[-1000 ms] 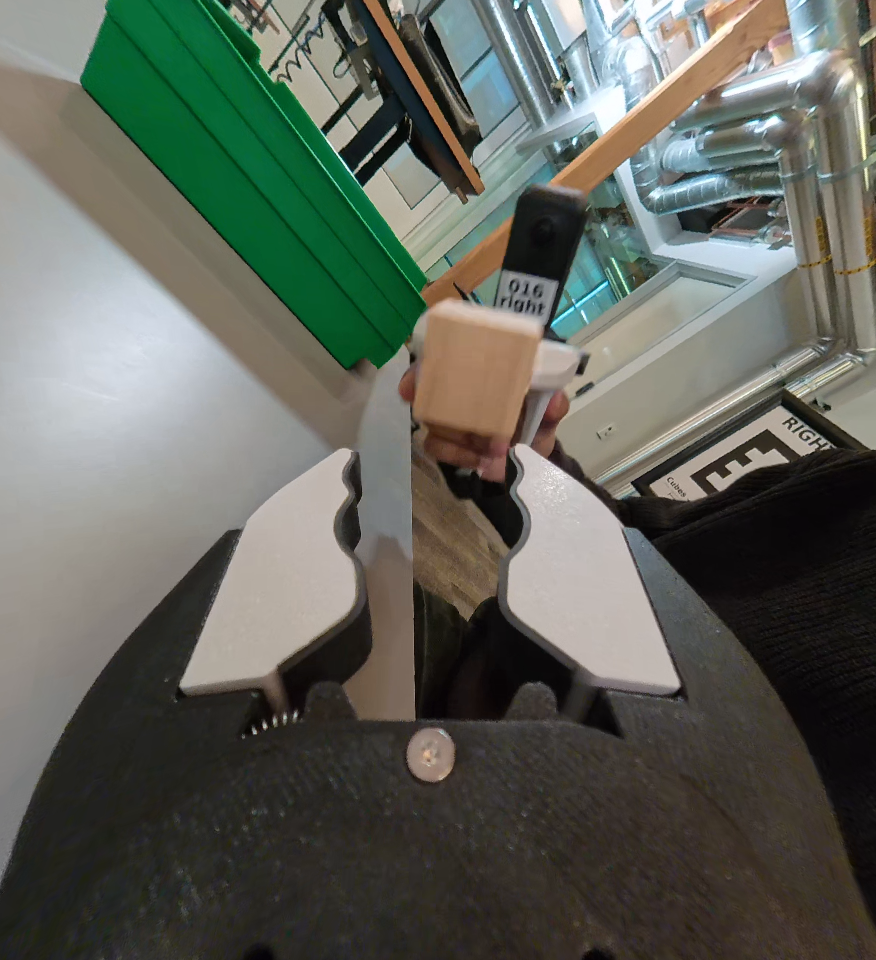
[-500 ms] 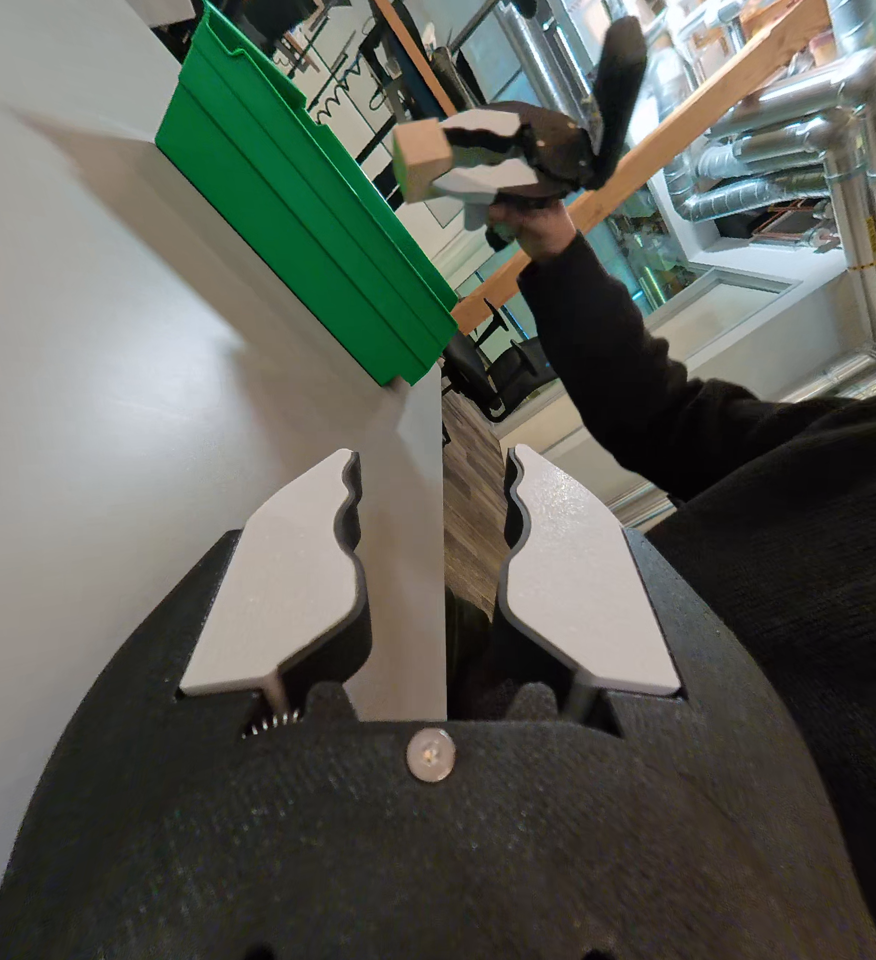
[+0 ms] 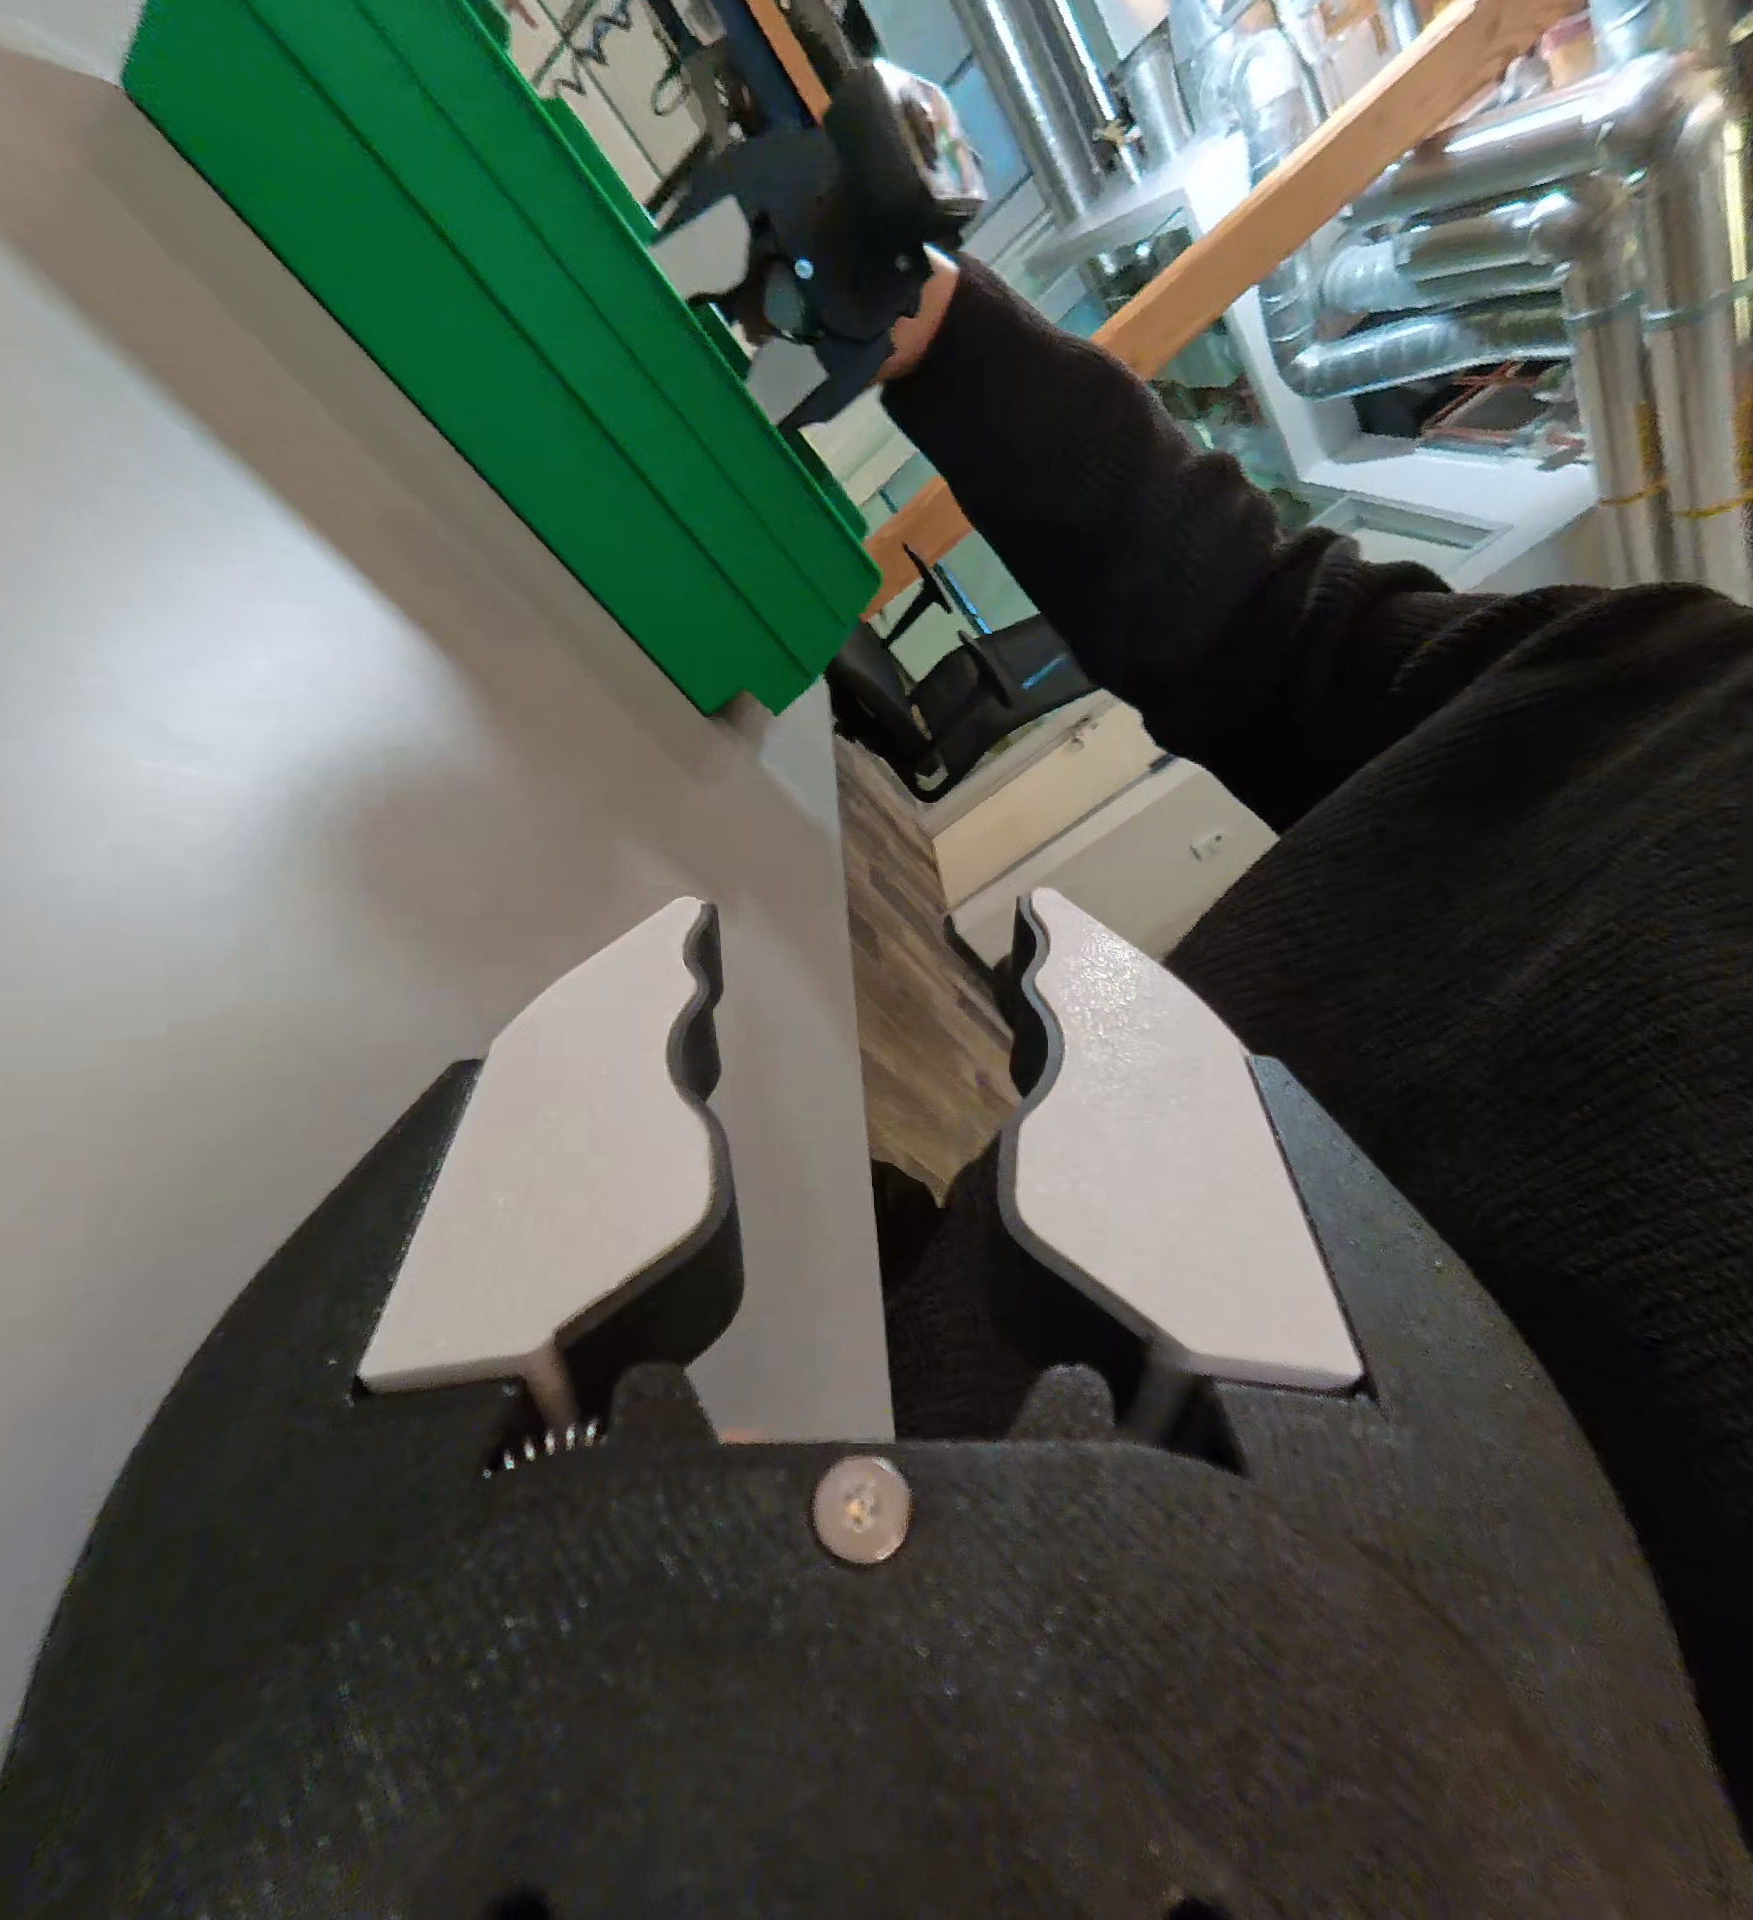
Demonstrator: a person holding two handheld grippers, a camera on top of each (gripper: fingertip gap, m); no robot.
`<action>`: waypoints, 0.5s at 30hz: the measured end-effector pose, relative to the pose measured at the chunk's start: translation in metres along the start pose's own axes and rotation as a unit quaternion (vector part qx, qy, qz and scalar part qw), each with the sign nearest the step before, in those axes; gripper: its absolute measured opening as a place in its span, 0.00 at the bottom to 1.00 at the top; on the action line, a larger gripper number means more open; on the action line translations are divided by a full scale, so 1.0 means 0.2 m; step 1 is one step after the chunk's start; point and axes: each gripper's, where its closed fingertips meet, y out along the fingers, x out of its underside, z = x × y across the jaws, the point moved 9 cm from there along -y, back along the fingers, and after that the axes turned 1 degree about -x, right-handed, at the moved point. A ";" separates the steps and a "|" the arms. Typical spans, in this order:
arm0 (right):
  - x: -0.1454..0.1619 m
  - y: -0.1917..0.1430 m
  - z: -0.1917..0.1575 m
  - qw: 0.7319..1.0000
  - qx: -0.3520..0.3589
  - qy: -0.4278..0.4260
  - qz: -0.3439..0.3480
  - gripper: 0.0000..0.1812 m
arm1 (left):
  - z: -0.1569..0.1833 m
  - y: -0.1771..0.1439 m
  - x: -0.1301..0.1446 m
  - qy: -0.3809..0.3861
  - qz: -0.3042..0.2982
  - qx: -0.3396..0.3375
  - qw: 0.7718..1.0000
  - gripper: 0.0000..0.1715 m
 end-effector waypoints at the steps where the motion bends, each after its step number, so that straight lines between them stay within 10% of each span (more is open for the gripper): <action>1: 0.01 0.01 0.01 1.000 0.003 -0.008 -0.005 0.24 | 0.00 0.01 0.00 -0.006 -0.005 0.009 1.000 0.31; 15: 0.04 0.06 0.05 1.000 -0.001 -0.016 -0.004 0.24 | -0.03 -0.01 -0.01 -0.044 0.013 0.033 0.998 0.30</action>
